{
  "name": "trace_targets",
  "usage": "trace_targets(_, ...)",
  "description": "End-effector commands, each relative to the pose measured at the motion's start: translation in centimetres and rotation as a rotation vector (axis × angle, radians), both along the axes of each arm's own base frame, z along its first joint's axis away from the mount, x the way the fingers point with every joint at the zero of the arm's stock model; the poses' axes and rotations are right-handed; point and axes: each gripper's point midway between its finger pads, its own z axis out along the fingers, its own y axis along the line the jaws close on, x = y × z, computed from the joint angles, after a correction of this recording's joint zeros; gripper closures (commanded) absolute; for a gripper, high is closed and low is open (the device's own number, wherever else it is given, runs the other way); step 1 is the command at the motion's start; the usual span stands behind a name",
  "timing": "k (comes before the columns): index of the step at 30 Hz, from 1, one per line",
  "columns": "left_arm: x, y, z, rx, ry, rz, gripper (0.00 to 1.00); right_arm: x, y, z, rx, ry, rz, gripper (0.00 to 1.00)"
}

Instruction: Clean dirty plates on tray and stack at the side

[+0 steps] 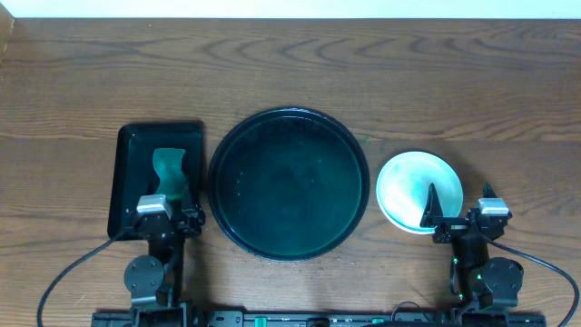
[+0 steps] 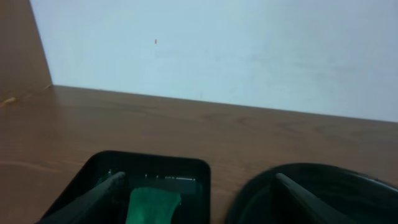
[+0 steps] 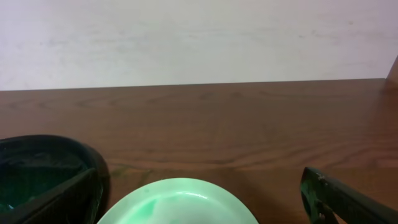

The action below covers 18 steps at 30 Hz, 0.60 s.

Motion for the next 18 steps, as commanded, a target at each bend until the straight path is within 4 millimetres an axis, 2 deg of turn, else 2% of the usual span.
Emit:
trace_targets(1,-0.2,0.3,-0.2,0.012,-0.006,0.018,0.27,0.0,0.2,-0.1,0.01,0.001,0.007,0.01)
trace_targets(4,-0.3,0.3,-0.9,0.009,0.026,0.02,0.27,0.0,0.2,-0.1,0.01,0.001,0.007,0.01)
trace_targets(8,-0.5,0.3,-3.5,0.0,0.13,0.019,0.27,0.0,0.2,-0.1,0.01,0.001,0.007,0.01)
trace_targets(18,-0.5,0.3,-3.6,0.0,0.136,0.018,0.27,0.0,0.2,-0.1,0.01,0.001,0.007,0.01)
